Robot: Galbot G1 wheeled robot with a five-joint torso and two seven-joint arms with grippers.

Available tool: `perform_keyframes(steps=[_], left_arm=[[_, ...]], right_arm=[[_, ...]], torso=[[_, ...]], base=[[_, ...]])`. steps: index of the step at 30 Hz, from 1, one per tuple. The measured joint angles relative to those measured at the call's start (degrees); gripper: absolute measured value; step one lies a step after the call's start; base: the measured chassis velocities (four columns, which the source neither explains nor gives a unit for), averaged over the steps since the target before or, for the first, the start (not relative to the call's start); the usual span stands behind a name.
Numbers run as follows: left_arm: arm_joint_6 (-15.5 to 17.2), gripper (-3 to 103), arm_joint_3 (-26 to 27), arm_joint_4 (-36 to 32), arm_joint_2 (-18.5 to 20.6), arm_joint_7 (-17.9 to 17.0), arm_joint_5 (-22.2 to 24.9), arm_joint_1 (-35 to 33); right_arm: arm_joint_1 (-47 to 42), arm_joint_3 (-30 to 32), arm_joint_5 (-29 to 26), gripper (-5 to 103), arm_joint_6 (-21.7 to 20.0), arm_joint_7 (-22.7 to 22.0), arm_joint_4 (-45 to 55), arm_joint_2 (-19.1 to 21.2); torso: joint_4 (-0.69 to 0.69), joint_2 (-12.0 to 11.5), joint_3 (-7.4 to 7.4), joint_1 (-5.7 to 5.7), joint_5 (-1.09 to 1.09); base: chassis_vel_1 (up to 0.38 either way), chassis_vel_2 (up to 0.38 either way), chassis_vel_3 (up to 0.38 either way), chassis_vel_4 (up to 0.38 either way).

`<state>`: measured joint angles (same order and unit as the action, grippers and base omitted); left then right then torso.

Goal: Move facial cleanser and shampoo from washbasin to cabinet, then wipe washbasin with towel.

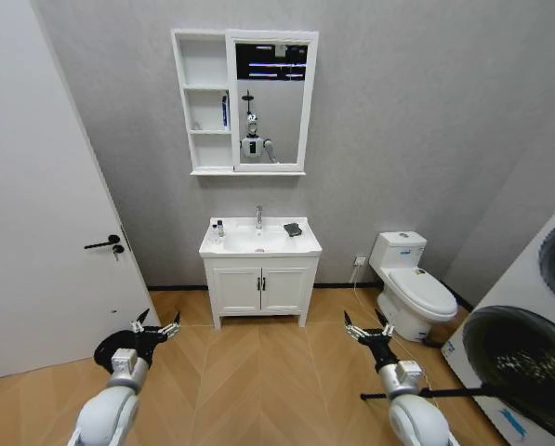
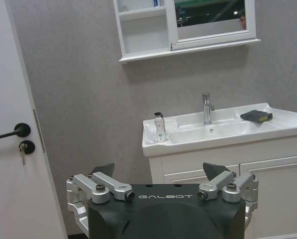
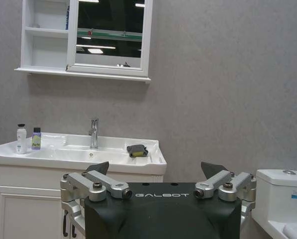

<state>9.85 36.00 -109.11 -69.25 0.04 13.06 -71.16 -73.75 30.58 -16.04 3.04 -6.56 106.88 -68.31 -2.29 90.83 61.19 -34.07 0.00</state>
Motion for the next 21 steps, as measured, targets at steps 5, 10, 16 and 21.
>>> perform_keyframes(steps=[5, 10, 16, 21], left_arm=[[0.0, 98, 0.0, -0.7, -0.4, 0.0, -0.4, -0.8], [0.0, 98, 0.0, -1.2, -0.5, -0.1, -0.5, -1.1], [0.0, 98, -0.2, -1.5, -1.2, -0.1, -1.0, -1.7], [0.0, 98, -0.2, -1.8, -1.7, -0.2, -1.2, -2.0]], right_arm=[[-2.0, 0.6, 1.1, 100, -1.9, -1.4, 1.1, -0.8], [-2.4, 1.1, 1.1, 100, -3.3, -2.4, 2.0, -0.9], [-3.5, 1.3, 1.1, 100, -3.6, -2.8, 3.1, -1.3], [-3.7, 1.7, 1.1, 100, -3.6, -2.8, 3.3, -0.8]], torso=[[-0.01, 0.0, 0.0, 0.0, 0.0], [0.0, 0.0, 0.0, 0.0, 0.0], [0.0, 0.0, -0.01, 0.02, 0.0], [0.0, 0.0, -0.01, 0.03, 0.0]], base=[[0.0, 0.0, 0.0, 0.0], [0.0, 0.0, 0.0, 0.0], [-0.012, 0.01, 0.017, -0.013], [-0.087, 0.09, 0.107, -0.089]])
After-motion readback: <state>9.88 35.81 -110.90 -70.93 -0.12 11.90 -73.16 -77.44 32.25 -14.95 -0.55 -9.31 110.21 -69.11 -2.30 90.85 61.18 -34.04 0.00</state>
